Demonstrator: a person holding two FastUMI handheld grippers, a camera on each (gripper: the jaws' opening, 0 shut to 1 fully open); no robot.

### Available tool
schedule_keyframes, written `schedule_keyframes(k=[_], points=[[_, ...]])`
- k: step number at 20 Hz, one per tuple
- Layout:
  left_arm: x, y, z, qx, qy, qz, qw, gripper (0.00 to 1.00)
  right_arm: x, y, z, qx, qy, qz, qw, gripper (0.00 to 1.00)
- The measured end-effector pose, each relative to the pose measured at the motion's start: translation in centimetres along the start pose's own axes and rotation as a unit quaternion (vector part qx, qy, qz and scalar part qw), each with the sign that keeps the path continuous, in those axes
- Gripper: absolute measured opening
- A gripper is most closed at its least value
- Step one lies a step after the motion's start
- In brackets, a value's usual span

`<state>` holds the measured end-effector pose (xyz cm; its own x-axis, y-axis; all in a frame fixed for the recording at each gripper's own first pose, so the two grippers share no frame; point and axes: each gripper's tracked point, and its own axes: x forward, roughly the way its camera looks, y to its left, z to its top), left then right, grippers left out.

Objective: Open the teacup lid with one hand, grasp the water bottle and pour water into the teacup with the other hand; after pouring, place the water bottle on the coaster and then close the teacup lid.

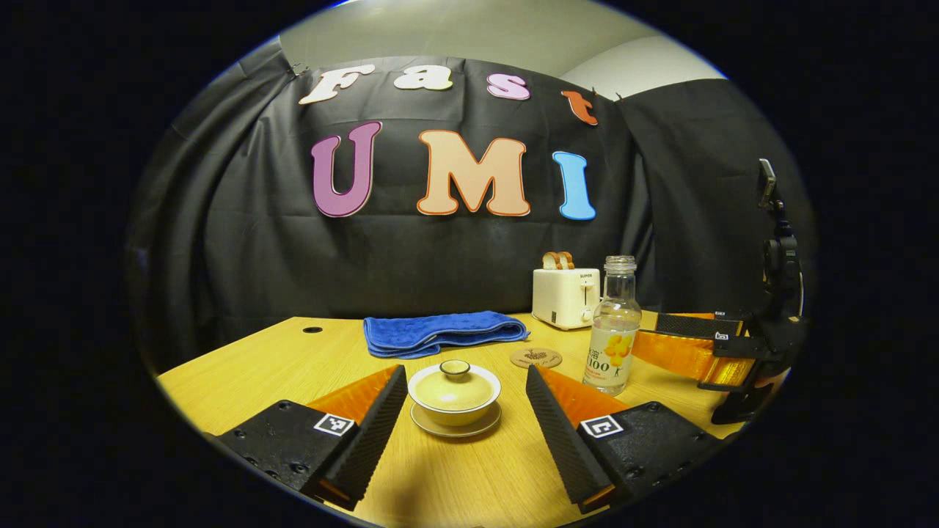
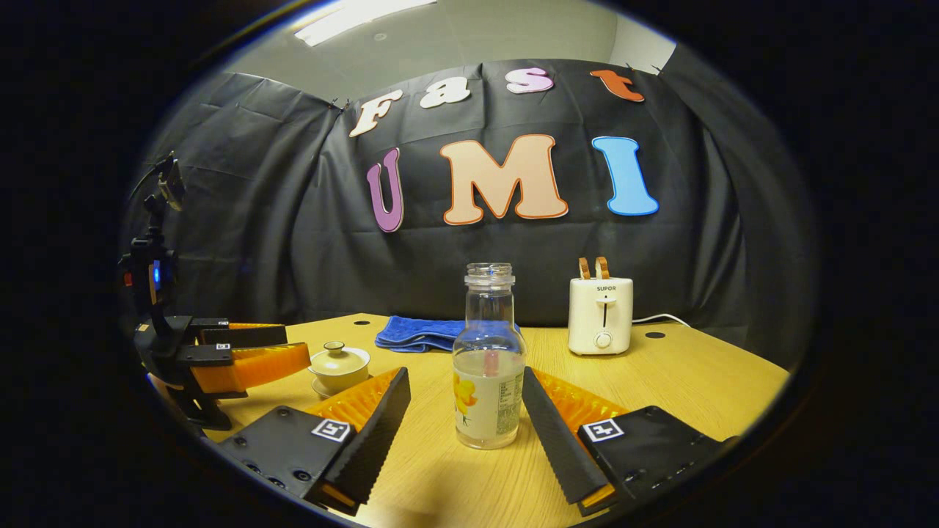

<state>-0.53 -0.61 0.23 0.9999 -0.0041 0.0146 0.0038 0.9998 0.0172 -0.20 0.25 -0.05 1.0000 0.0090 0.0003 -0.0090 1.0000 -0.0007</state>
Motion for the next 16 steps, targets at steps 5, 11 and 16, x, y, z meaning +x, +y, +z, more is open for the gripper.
schedule_keyframes(k=[5, 11, 16], points=[[0.1, -0.1, 0.0, 0.0, 0.002, -0.001, 1.0, 0.95, 0.1, -0.5, 0.0, 0.0, 0.0, -0.013, 1.0, 0.99], [1.9, -0.2, -0.2, 0.001, 0.007, -0.008, 1.0, 0.95, 0.1, 0.0, 0.0, 0.0, 0.0, -0.004, 1.0, 0.96], [4.3, 0.3, -0.9, 0.001, 0.032, -0.011, 0.999, 0.95, 0.1, 0.0, 0.0, 0.0, 0.0, 0.001, 1.0, 0.96]])
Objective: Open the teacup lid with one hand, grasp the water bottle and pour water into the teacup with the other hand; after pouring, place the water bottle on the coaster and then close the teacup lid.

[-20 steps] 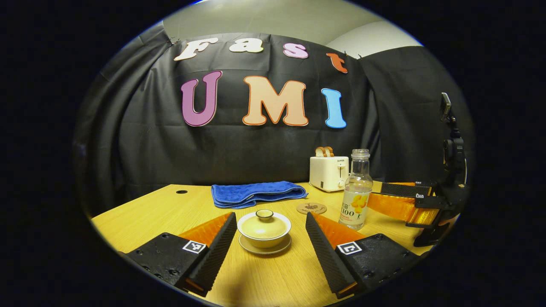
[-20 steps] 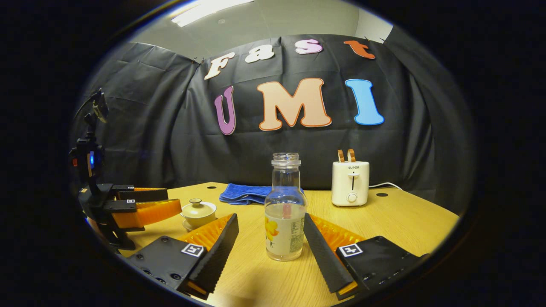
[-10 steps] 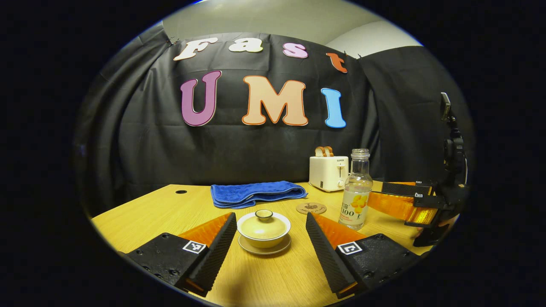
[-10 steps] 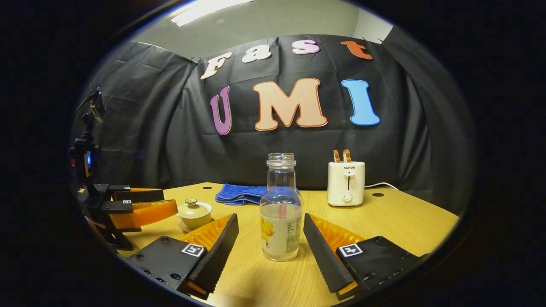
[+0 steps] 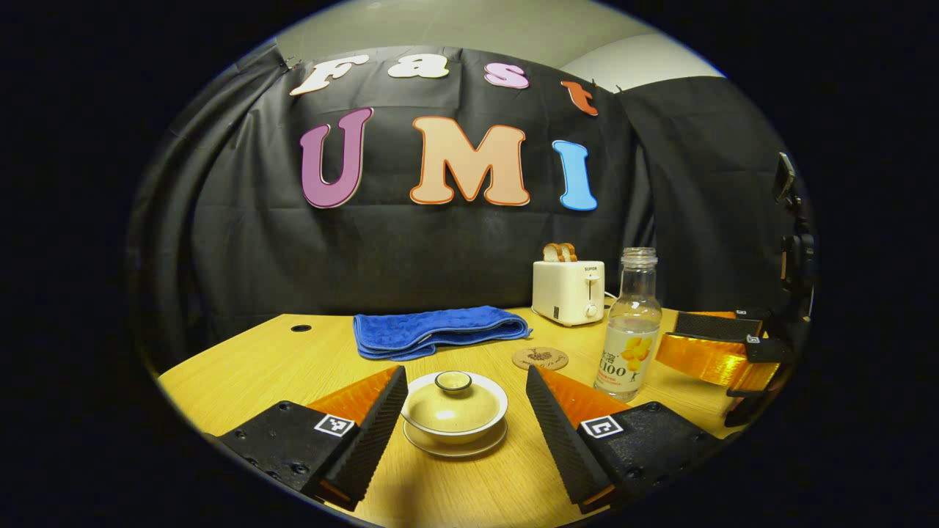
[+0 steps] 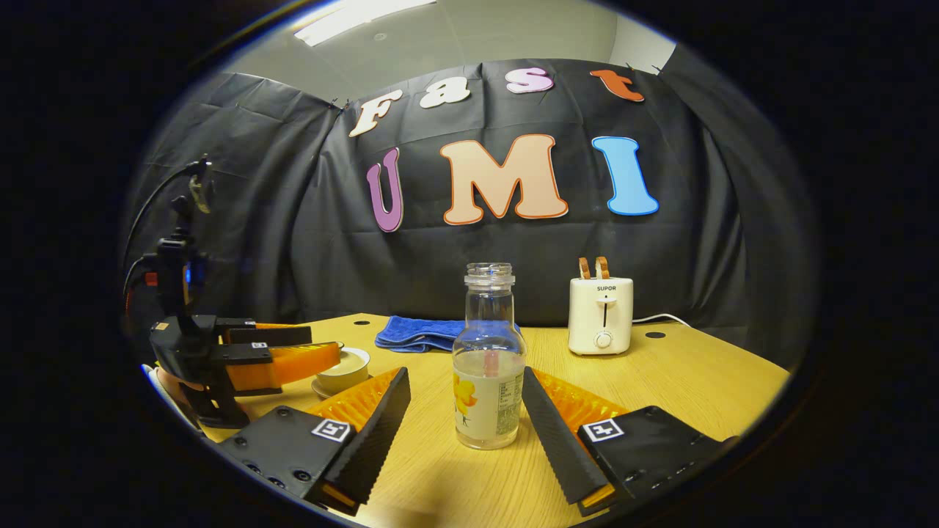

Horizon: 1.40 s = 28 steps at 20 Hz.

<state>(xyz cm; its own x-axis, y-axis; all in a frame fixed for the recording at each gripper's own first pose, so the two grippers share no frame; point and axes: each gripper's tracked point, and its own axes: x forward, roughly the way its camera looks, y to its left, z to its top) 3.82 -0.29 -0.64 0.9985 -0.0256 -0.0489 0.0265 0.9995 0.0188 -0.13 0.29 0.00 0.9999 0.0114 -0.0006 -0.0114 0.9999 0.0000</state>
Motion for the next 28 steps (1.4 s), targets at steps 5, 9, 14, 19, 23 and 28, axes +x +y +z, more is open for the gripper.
schedule_keyframes(k=[5, 9, 14, 19, 23, 28], points=[[1.9, 0.3, -0.7, -0.001, 0.026, -0.004, 1.0, 0.96, -0.1, 0.2, -0.1, 0.0, 0.0, 0.002, 1.0, 0.95], [2.8, 0.6, -1.4, 0.004, 0.046, -0.003, 0.999, 0.94, -0.1, 0.2, 0.0, 0.0, 0.0, 0.003, 1.0, 0.96], [3.5, 0.5, -1.8, 0.015, 0.061, -0.002, 0.998, 0.89, -0.1, 0.2, 0.0, 0.0, 0.0, 0.004, 1.0, 0.97], [3.7, 0.5, -1.9, 0.019, 0.065, -0.007, 0.998, 0.66, -0.1, 0.2, 0.0, 0.0, 0.001, 0.004, 1.0, 0.96], [3.9, 0.5, -1.6, 0.018, 0.054, -0.004, 0.998, 0.5, -0.1, 0.2, -0.1, 0.0, 0.001, 0.004, 1.0, 0.98], [4.0, 0.5, -1.5, 0.016, 0.049, -0.007, 0.999, 0.29, -0.2, 0.2, 0.1, 0.0, 0.001, 0.003, 1.0, 0.98]])
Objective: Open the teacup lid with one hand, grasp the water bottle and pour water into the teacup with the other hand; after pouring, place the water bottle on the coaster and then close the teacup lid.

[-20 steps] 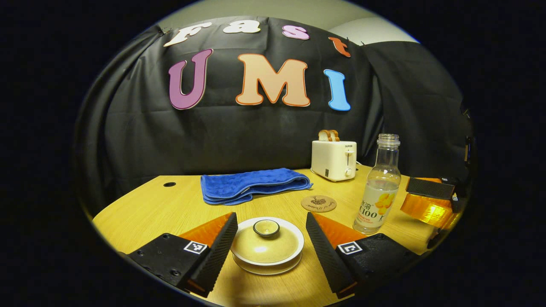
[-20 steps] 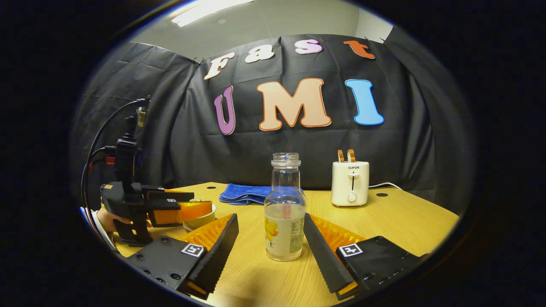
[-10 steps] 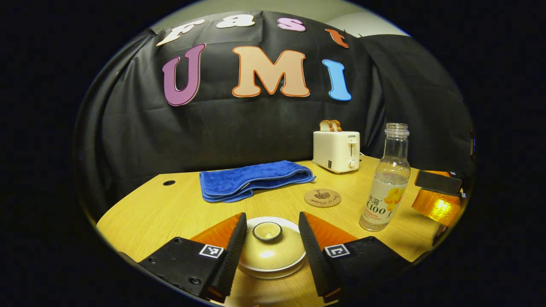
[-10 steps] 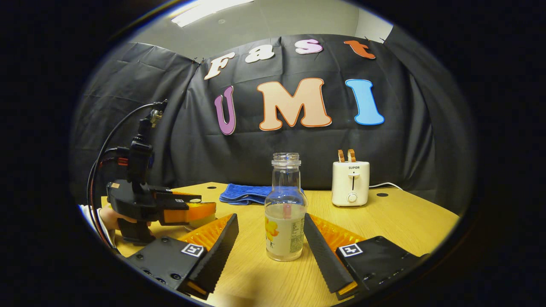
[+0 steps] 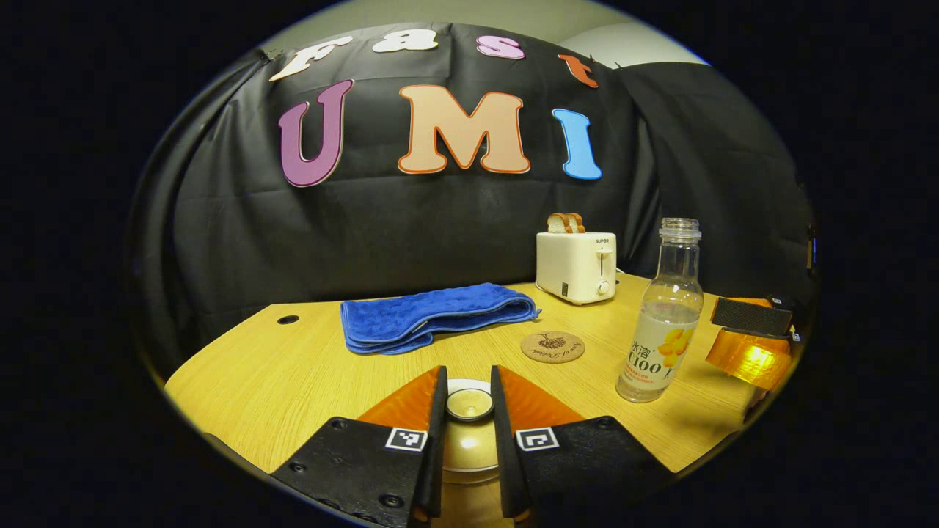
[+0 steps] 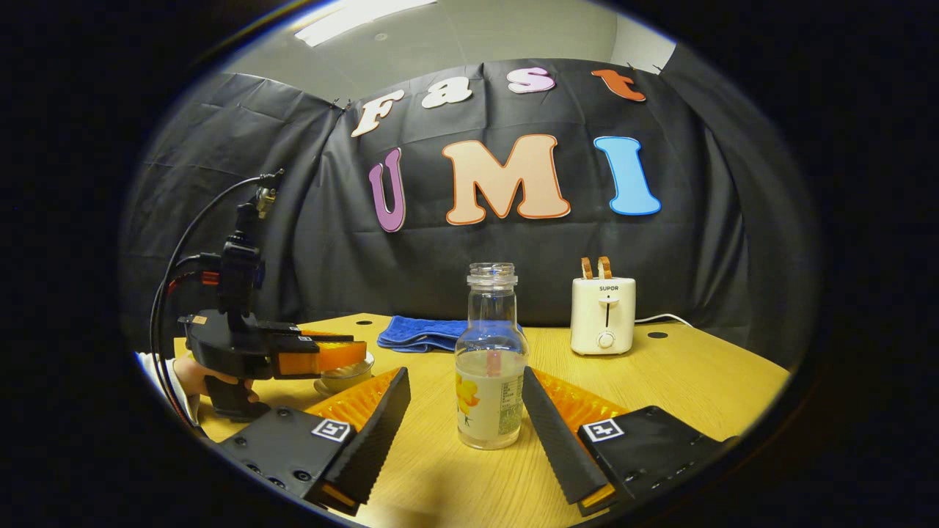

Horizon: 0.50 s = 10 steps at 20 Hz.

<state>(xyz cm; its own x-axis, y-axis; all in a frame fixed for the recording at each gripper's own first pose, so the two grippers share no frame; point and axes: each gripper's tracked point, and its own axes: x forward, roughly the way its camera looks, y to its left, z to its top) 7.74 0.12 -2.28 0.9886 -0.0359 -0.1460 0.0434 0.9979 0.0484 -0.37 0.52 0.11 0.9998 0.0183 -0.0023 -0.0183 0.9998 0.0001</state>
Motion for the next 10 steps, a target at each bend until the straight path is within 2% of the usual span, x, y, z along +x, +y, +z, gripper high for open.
schedule_keyframes(k=[7, 8, 9, 10], points=[[-0.5, 0.7, 0.9, -0.017, -0.027, 0.013, 0.999, 0.27, 1.1, -0.4, -0.2, 0.001, 0.003, -0.008, 1.0, 0.99], [-0.7, 0.7, 1.2, -0.02, -0.034, 0.014, 0.999, 0.28, 1.2, -0.6, -0.2, 0.0, 0.003, -0.01, 1.0, 0.96], [-0.9, 0.8, 1.1, -0.022, -0.038, 0.015, 0.999, 0.28, 1.5, -0.7, -0.3, 0.0, 0.004, -0.013, 1.0, 0.99], [-1.1, 0.9, 1.1, -0.023, -0.041, 0.016, 0.999, 0.28, 1.7, -0.9, -0.3, 0.0, 0.004, -0.015, 1.0, 0.96]])
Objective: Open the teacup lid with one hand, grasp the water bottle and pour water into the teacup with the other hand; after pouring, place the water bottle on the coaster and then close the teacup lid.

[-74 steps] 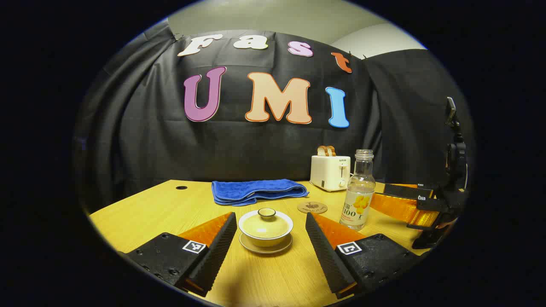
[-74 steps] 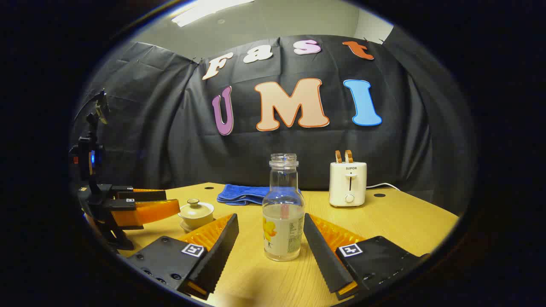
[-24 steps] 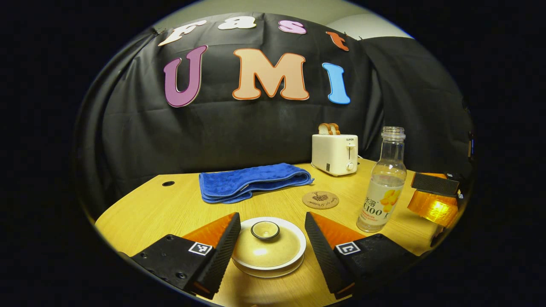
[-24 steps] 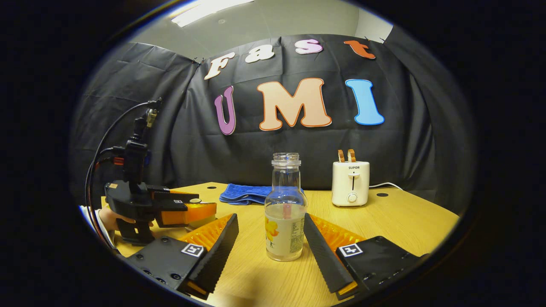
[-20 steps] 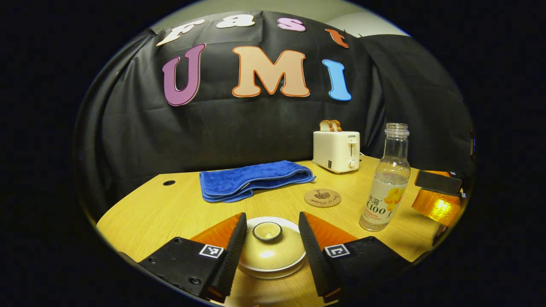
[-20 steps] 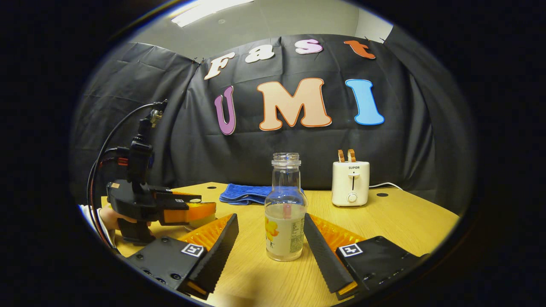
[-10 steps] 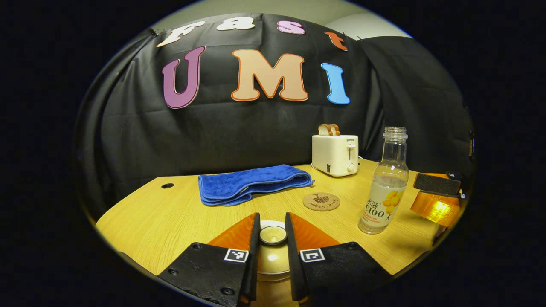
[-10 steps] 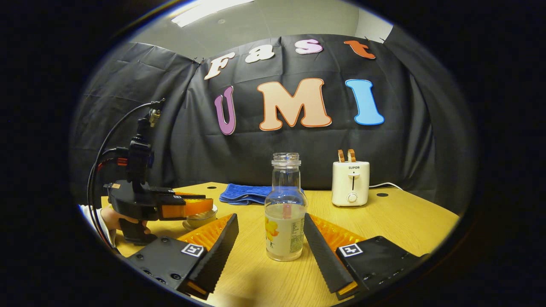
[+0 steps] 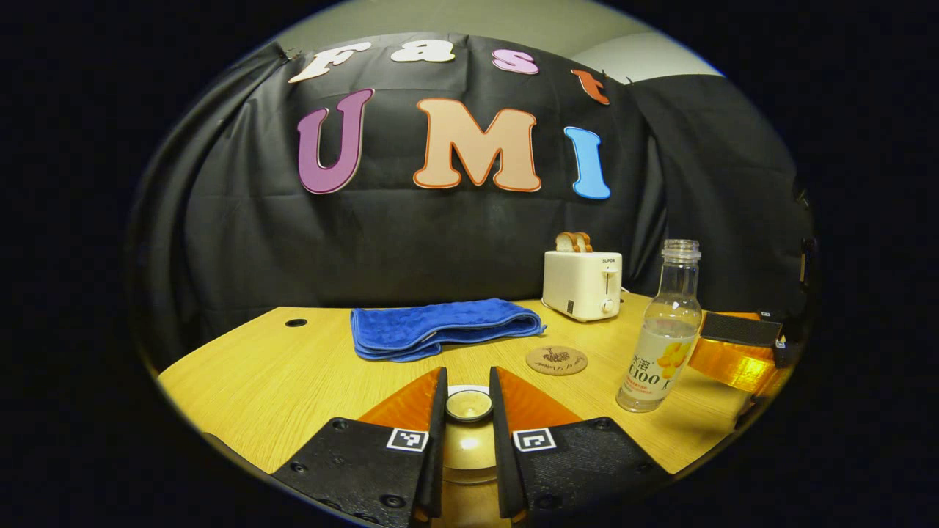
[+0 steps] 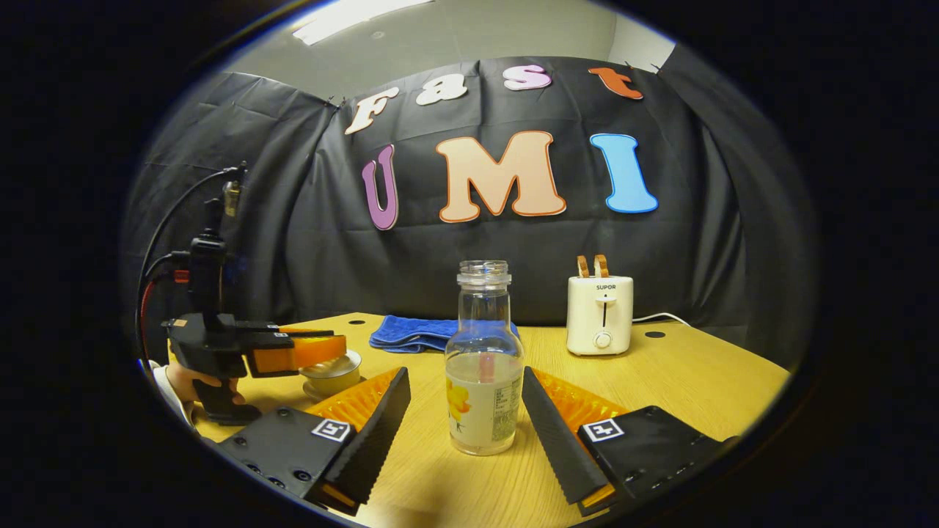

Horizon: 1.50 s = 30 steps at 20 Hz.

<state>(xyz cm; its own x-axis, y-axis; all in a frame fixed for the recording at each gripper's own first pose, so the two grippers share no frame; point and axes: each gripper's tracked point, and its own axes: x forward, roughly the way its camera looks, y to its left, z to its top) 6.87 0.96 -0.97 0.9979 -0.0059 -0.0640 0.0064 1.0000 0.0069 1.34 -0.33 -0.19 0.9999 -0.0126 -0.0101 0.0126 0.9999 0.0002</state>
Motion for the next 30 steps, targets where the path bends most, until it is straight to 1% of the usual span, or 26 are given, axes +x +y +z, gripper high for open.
schedule_keyframes(k=[1, 3, 4, 6, 7, 8, 9, 12, 15, 19, 24, 26, 27, 28, 29, 30], points=[[-0.2, 0.1, 0.0, 0.001, -0.002, 0.001, 1.0, 0.28, 0.1, 0.1, 0.1, 0.0, 0.0, 0.0, 1.0, 0.98], [-0.8, 0.5, 0.1, 0.002, -0.006, 0.005, 1.0, 0.29, 0.5, 0.1, -0.1, 0.0, 0.003, -0.001, 1.0, 0.96], [-1.1, 0.8, 0.2, 0.003, -0.009, 0.008, 1.0, 0.28, 0.9, 0.0, -0.2, 0.001, 0.005, -0.002, 1.0, 0.95], [-1.9, 1.5, 0.2, 0.006, -0.012, 0.015, 1.0, 0.28, 1.6, -0.1, -0.4, 0.0, 0.012, -0.005, 1.0, 0.98], [-2.4, 1.8, 0.2, 0.007, -0.014, 0.019, 1.0, 0.27, 2.0, -0.1, -0.6, 0.0, 0.018, -0.006, 1.0, 0.96], [-2.9, 2.3, 0.4, 0.008, -0.017, 0.022, 1.0, 0.28, 2.3, -0.2, -0.9, 0.001, 0.025, -0.007, 1.0, 0.99], [-3.3, 2.7, 0.4, 0.009, -0.02, 0.027, 0.999, 0.28, 2.7, -0.3, -1.1, 0.001, 0.031, -0.01, 0.999, 0.98], [-4.5, 4.0, 0.5, 0.007, -0.025, 0.038, 0.999, 0.27, 3.5, -0.6, -1.6, -0.001, 0.047, -0.02, 0.999, 0.97], [-5.6, 5.3, 0.5, 0.006, -0.029, 0.05, 0.998, 0.27, 4.1, -0.8, -1.7, -0.004, 0.05, -0.026, 0.998, 0.81], [-6.4, 6.4, 0.7, 0.005, -0.034, 0.058, 0.998, 0.27, 4.8, -0.7, -2.0, -0.007, 0.056, -0.025, 0.998, 0.82], [-6.8, 6.8, 0.7, 0.006, -0.039, 0.06, 0.997, 0.27, 5.8, -0.4, -2.5, -0.005, 0.071, -0.019, 0.997, 0.81], [-6.9, 6.8, 0.7, 0.006, -0.039, 0.06, 0.997, 0.27, 6.3, -0.4, -3.2, -0.003, 0.089, -0.015, 0.996, 0.84], [-6.9, 6.8, 0.8, 0.006, -0.04, 0.06, 0.997, 0.26, 6.6, -0.3, -3.5, -0.003, 0.097, -0.011, 0.995, 0.83], [-6.8, 6.8, 0.8, 0.006, -0.04, 0.059, 0.997, 0.27, 6.9, -0.2, -3.6, -0.004, 0.101, -0.008, 0.995, 0.82], [-6.9, 6.7, 0.7, 0.006, -0.04, 0.059, 0.997, 0.27, 7.2, -0.1, -3.8, -0.006, 0.104, -0.006, 0.995, 0.84], [-6.9, 6.7, 0.8, 0.006, -0.04, 0.058, 0.997, 0.27, 7.5, 0.0, -3.9, -0.008, 0.108, -0.004, 0.994, 0.83]])
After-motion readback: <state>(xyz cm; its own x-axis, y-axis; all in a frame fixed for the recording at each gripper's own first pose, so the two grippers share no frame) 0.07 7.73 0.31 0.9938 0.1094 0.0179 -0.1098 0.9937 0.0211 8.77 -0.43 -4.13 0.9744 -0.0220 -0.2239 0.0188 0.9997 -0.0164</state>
